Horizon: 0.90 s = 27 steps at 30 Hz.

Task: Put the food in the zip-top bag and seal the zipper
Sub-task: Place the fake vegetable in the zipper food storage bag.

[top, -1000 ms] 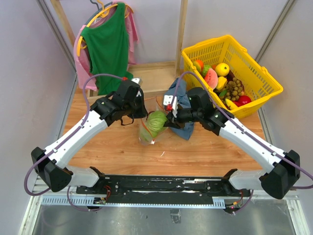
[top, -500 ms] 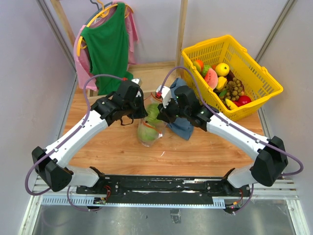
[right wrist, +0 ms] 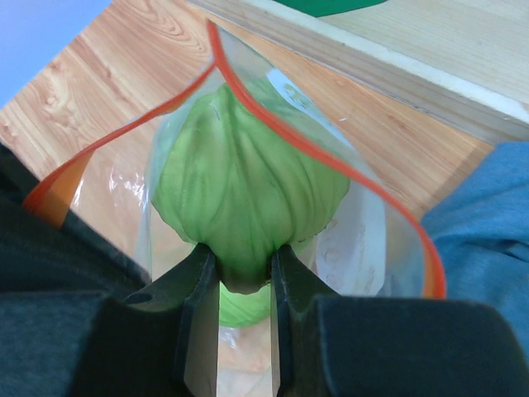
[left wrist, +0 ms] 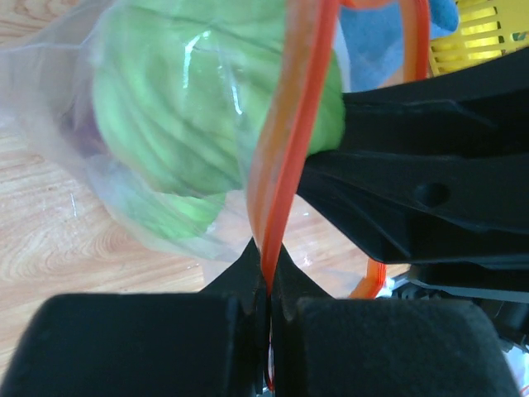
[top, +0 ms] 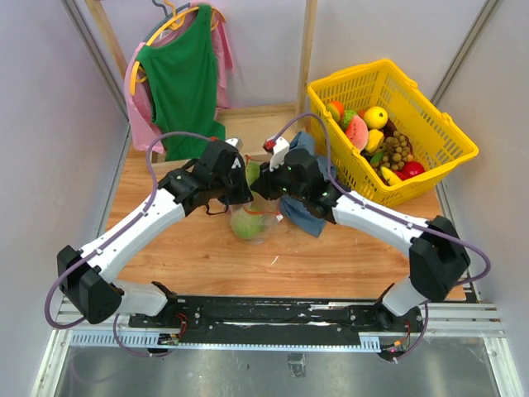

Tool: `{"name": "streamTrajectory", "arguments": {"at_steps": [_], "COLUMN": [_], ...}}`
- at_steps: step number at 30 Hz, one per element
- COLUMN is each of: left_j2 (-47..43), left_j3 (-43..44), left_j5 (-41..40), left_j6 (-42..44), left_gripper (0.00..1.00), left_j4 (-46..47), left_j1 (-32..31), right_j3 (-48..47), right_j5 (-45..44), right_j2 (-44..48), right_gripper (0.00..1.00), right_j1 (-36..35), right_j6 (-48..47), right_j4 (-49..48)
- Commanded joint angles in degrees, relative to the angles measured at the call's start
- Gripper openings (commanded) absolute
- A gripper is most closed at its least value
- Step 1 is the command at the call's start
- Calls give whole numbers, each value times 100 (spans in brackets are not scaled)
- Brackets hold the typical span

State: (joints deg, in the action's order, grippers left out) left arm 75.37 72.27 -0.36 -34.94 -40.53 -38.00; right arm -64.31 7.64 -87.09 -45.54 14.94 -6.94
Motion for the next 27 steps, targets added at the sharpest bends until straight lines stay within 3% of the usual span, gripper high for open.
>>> {"name": "streamTrajectory", "arguments": {"at_steps": [1,9,22,27], "left_j2": [-179,-445,-585,-565], "left_j3": [-133,-470,-589,-602], "left_j5": [3,-495,-592,-476], "left_j6": [-78,-402,-668,-721], "left_gripper": [0,0,0,0], "left_j4": [59,222,388,450], "left_j1": [-15,-15,-6,-6], "right_j3": [-465,-196,-772,-644], "right_j5": [748,961,432,328], "right_j2": [-509,-174,542,496], "right_gripper": [20,22,22,22], "right_j1": [-137,-136,-131,-125], "right_j6": [246,251,251,251], "right_j4": [-495,-158,1622,1343]}}
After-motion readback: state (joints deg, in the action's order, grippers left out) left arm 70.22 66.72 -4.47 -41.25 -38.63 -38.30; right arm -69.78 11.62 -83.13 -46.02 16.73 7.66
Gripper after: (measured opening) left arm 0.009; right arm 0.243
